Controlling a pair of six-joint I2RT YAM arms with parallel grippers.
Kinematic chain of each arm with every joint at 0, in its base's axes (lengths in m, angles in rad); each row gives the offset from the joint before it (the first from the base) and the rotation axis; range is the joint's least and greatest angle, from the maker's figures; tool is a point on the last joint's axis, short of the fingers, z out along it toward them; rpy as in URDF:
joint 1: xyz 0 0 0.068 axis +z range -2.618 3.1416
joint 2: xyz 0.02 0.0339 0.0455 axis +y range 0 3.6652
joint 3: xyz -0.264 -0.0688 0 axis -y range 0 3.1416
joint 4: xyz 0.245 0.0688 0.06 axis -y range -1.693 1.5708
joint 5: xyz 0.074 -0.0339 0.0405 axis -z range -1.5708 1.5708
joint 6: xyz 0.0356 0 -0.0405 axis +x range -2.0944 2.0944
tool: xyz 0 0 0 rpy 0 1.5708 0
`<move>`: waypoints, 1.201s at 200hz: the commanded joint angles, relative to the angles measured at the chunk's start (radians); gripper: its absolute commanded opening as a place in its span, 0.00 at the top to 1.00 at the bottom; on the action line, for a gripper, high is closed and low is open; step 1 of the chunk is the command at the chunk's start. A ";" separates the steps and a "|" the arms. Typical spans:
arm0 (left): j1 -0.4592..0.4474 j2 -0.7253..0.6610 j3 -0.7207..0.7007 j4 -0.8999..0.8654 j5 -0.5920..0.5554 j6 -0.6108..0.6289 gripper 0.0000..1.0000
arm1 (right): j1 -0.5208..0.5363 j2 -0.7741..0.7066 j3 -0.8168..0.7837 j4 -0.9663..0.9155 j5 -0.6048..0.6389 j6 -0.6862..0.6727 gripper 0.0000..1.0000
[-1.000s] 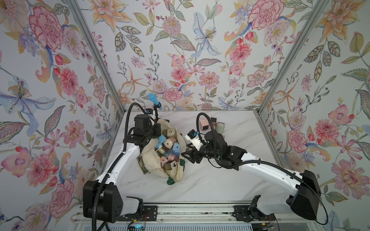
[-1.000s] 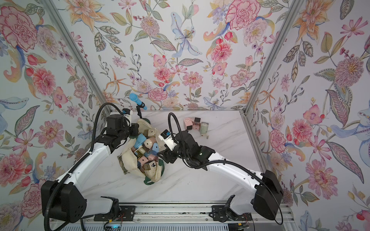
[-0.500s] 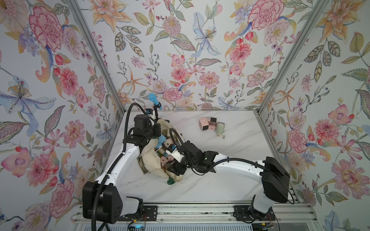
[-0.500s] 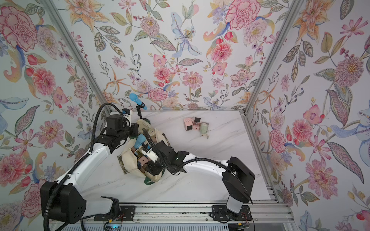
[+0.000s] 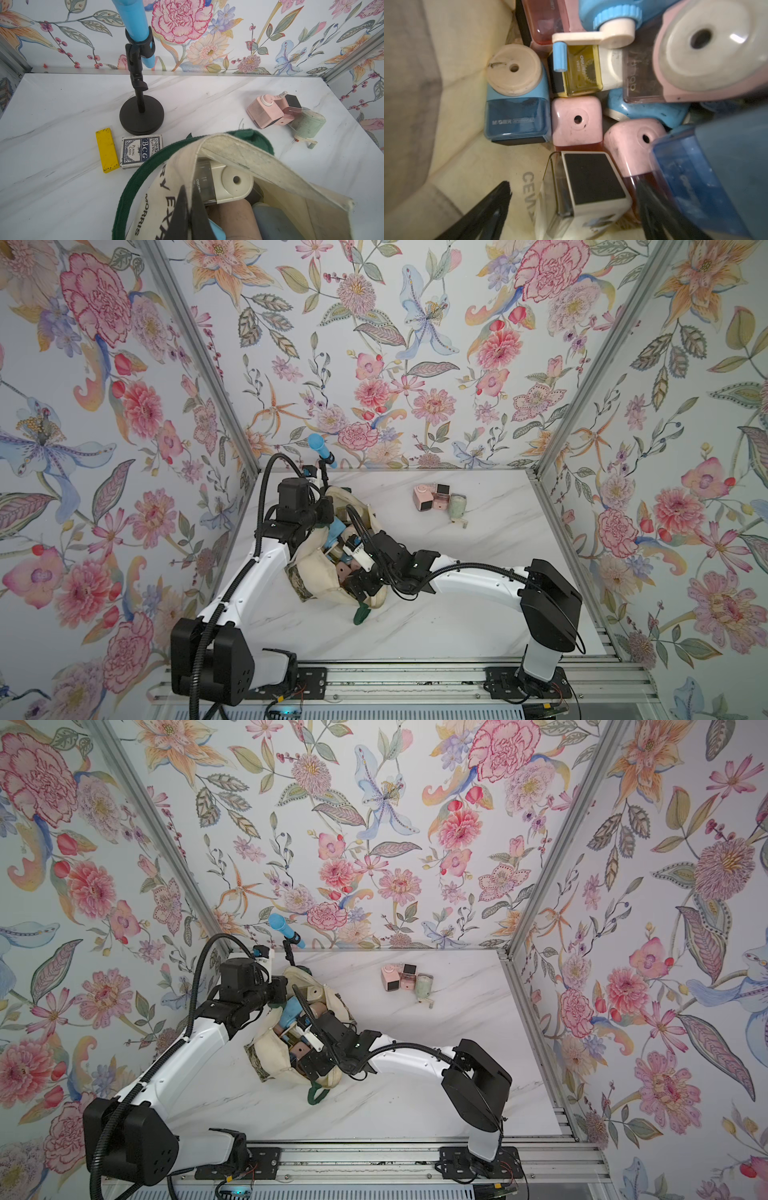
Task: Take out the pencil sharpeners from the tote bags
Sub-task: Pick up the pencil sharpener from the canvas bag.
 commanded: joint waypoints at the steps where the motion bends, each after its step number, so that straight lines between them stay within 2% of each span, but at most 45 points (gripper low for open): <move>1: -0.006 -0.043 0.019 0.057 0.009 0.006 1.00 | -0.014 0.074 0.032 -0.095 0.067 0.022 0.00; 25: -0.007 -0.041 0.021 0.054 0.011 0.004 1.00 | 0.001 0.131 0.080 -0.155 0.150 0.032 0.00; 43: -0.006 -0.041 0.022 0.054 0.012 0.004 1.00 | -0.002 0.164 0.096 -0.172 0.160 0.049 0.00; 76: -0.007 -0.039 0.021 0.052 0.014 0.003 1.00 | -0.009 0.191 0.125 -0.190 0.033 0.044 0.04; 123: -0.007 -0.041 0.024 0.048 0.012 0.003 1.00 | -0.036 0.129 0.134 -0.298 -0.183 -0.036 0.04; 185: -0.006 -0.037 0.026 0.044 0.006 0.006 1.00 | -0.078 0.047 0.120 -0.404 -0.118 -0.046 0.08; 204: -0.007 -0.041 0.026 0.046 0.006 0.006 1.00 | -0.086 0.014 0.104 -0.414 -0.113 -0.072 0.05; 240: -0.007 -0.033 0.030 0.040 0.008 0.006 1.00 | -0.082 0.080 0.122 -0.405 -0.125 -0.079 0.04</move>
